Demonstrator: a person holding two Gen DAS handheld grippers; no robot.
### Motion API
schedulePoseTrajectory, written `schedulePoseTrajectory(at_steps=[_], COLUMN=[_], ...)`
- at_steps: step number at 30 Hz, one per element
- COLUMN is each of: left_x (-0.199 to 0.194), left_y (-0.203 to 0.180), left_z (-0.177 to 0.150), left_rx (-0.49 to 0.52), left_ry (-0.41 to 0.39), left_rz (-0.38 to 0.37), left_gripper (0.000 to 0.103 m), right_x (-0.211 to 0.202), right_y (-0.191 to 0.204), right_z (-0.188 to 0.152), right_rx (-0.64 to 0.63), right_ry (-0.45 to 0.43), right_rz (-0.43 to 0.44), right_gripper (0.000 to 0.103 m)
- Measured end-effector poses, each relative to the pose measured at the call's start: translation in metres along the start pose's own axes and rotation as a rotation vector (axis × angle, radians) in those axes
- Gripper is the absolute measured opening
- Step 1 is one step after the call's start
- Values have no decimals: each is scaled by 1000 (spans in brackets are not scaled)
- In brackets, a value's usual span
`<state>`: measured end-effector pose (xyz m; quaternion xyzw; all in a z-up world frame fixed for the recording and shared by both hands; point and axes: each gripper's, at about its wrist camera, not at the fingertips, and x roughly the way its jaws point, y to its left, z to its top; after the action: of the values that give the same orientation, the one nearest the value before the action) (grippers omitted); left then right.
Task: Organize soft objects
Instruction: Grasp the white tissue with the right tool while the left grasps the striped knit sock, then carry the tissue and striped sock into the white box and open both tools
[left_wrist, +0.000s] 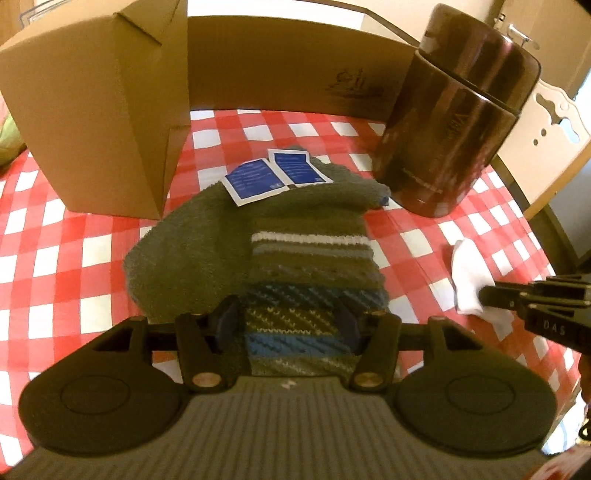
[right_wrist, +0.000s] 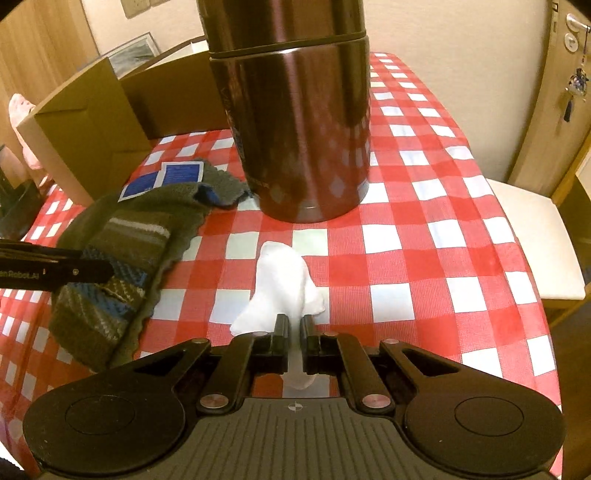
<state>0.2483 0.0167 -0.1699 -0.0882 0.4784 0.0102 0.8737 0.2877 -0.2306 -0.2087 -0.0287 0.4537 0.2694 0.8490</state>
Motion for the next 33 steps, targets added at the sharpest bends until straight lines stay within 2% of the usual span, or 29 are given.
schedulePoseTrajectory(at_steps=[4,7,8,10,12,17,19,20,22,23,27,33], left_x=[6,3,1,-4,-9,-21,-25,-27,-29,-31,-42,-59], left_y=[-4,-10,-11,-10,-8,-8,-9,-11,-12,-13,-17,-23], left_z=[-1,-1,-1,-1,-1,0,0,1,1,1,2,2], left_rx=[6,41,52,54,38,8,5,5,5,4,-3,-15], left_ry=[0,-14,-19,-25,-28,-38,-41,-41,-42,-44,-58,-79], left_rz=[-7,-8,-10,-20,-29,-43,-46,-46,-48,-52,-65,-83], left_gripper=[53,33,22,14,10,9,9,9,9,9,8,8], right_x=[2,3,4,5,6,11,13,14,14,14,12,1], right_y=[3,7,9,10,12,19,26,29,32,33,33,16], right_z=[1,3,3,4,5,8,7,5,3,3,1,0], right_rx=[-12,-23,-29,-38,-46,-83,-142,-177,-199,-199,-202,-109], right_ry=[0,0,1,3,2,0,-5,-9,-12,-8,0,5], right_rz=[17,21,21,21,16,14,4,-7,14,25,41,68], right_gripper=[22,29,32,35,38,38,35,23,8,5,5,5])
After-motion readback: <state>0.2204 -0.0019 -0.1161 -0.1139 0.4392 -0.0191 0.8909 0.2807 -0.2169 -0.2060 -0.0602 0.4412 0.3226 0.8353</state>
